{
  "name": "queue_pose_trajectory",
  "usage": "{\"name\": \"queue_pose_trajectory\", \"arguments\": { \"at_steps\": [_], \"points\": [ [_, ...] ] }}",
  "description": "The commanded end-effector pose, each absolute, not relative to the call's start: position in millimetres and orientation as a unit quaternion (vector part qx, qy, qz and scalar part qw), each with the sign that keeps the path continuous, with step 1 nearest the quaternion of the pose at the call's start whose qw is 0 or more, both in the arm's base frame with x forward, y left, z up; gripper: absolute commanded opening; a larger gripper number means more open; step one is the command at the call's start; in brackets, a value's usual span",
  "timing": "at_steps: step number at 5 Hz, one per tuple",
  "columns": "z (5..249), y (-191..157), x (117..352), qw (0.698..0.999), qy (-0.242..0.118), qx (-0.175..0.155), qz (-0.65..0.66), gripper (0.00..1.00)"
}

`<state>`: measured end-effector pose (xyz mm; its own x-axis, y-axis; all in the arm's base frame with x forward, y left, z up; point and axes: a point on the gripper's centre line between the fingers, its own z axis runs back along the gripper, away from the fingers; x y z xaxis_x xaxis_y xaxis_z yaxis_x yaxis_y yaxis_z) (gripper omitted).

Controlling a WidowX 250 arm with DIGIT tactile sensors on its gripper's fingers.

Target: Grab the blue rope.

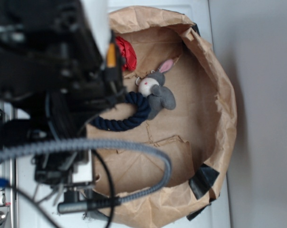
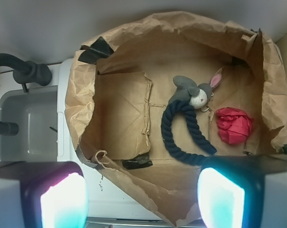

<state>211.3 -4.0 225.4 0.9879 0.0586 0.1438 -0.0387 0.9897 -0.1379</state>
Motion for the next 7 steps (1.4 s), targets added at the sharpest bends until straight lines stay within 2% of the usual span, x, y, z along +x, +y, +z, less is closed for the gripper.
{"name": "queue_pose_trajectory", "arguments": {
  "at_steps": [1, 2, 3, 4, 5, 7],
  "points": [
    [239, 1, 215, 0.992, -0.100, -0.065, 0.033, 1.00],
    [189, 31, 243, 0.992, -0.112, -0.038, 0.041, 1.00],
    [141, 38, 256, 0.992, -0.116, -0.023, 0.036, 1.00],
    [106, 32, 264, 0.994, -0.103, -0.039, 0.020, 1.00],
    [80, 19, 267, 0.993, -0.099, -0.061, 0.017, 1.00],
    [33, 4, 270, 0.997, -0.062, -0.035, 0.026, 1.00]
  ]
}}
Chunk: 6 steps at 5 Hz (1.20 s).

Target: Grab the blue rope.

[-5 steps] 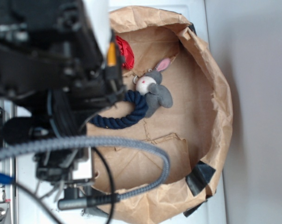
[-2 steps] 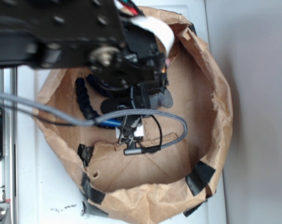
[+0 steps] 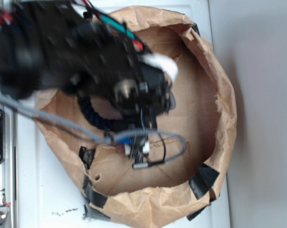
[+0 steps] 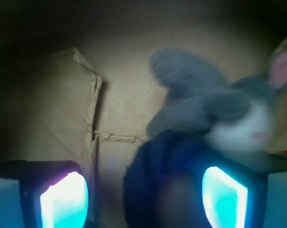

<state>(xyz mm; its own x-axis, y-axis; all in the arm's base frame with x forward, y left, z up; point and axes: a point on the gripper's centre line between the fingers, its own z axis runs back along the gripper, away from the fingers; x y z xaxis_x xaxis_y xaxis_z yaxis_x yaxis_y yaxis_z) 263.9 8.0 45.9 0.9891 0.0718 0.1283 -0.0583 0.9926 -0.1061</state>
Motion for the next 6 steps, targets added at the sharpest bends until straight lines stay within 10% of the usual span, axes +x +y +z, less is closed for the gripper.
{"name": "queue_pose_trajectory", "arguments": {
  "at_steps": [1, 2, 6],
  "points": [
    [25, 3, 271, 0.998, -0.048, -0.032, 0.026, 1.00],
    [19, 2, 275, 0.998, -0.054, -0.036, 0.025, 0.00],
    [36, 7, 280, 0.989, -0.134, -0.053, 0.025, 0.00]
  ]
}}
